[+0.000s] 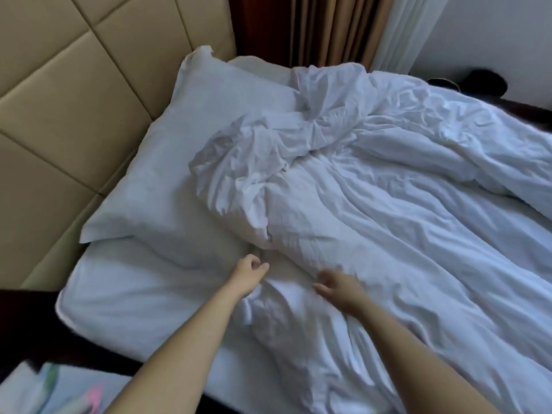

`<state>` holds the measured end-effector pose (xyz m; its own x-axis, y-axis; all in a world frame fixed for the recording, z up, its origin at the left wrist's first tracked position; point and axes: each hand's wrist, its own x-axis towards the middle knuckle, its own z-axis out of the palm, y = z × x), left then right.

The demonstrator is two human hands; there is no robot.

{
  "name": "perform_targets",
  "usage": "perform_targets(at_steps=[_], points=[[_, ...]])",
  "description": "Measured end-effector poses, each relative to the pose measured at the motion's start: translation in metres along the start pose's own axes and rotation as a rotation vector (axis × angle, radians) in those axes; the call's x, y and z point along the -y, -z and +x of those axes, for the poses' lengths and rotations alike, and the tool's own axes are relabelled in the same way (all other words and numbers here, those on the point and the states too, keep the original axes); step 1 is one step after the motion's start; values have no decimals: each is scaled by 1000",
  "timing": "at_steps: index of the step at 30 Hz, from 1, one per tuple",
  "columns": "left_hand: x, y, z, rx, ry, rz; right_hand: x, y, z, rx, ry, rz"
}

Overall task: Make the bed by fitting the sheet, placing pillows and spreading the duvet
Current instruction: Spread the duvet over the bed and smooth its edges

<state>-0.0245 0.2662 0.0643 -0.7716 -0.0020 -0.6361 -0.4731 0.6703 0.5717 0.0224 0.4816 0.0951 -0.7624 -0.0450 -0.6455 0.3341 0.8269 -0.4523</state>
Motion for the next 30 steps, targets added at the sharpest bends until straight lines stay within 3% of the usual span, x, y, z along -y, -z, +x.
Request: perform_targets(at_steps=[4, 9, 12, 20, 23, 27, 30], points=[[60, -50, -20, -16, 153, -44, -17, -70, -4, 39, -48, -24], [95, -82, -46, -14, 232, -222, -24, -117, -10, -155, -45, -246], [102, -90, -74, 51, 268, -292, -32, -119, -17, -179, 50, -59], [114, -71, -114, -170, 251, -537, -30, -90, -112, -90, 215, 366], [113, -67, -129, -72, 244, -629, -31, -94, -143, -100, 236, 458], [118, -68, -145, 134, 461, -725, -35, -96, -153, -172, 205, 527], [113, -69, -168, 262, 494, -841, -40, -99, -158, -172, 183, 581]])
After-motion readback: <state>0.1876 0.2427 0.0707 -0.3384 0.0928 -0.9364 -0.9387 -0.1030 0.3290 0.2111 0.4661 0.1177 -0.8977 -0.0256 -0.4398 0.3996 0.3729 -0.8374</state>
